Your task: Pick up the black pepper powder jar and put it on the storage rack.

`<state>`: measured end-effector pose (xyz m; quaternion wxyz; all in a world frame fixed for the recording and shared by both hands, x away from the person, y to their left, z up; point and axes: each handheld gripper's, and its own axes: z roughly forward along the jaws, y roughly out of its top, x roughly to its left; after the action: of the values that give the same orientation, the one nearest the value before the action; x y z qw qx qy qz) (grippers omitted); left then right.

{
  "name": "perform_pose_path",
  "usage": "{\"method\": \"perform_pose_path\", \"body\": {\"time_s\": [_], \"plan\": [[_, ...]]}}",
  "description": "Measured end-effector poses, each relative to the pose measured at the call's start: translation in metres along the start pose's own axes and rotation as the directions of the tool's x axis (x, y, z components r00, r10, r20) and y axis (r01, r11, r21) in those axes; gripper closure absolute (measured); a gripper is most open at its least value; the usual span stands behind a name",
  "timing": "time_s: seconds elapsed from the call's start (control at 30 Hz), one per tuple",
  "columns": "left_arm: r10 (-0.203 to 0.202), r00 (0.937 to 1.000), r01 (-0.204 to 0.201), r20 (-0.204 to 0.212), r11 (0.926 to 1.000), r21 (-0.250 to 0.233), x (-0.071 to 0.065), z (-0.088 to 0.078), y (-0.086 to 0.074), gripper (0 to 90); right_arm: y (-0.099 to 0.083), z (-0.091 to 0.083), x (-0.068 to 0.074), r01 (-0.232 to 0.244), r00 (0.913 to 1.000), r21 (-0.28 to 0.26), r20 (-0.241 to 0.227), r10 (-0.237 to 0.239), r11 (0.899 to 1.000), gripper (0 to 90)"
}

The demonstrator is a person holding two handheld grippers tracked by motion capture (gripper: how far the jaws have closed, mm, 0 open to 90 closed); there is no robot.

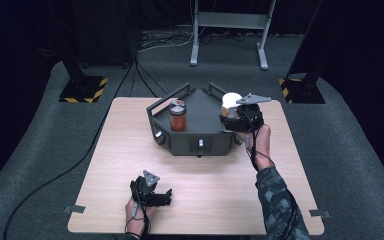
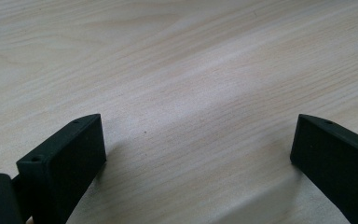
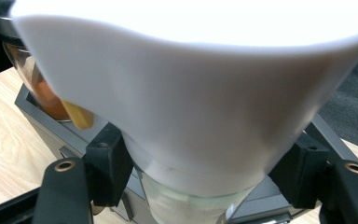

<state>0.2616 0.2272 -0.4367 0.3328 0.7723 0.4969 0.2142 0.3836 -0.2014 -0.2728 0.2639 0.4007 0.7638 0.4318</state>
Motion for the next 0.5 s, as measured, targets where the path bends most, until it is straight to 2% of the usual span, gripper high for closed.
{"method": "perform_pose_path", "body": {"time_s": [0.5], "plan": [[-0.002, 1.0000, 0.002, 0.002, 1.0000, 0.000, 0.0005, 0.0002, 0.0001, 2.9, 0.0033, 0.0109, -0.0014, -0.002, 1.0000, 0.016, -0.001, 0.002, 1.000, 29.6]]}}
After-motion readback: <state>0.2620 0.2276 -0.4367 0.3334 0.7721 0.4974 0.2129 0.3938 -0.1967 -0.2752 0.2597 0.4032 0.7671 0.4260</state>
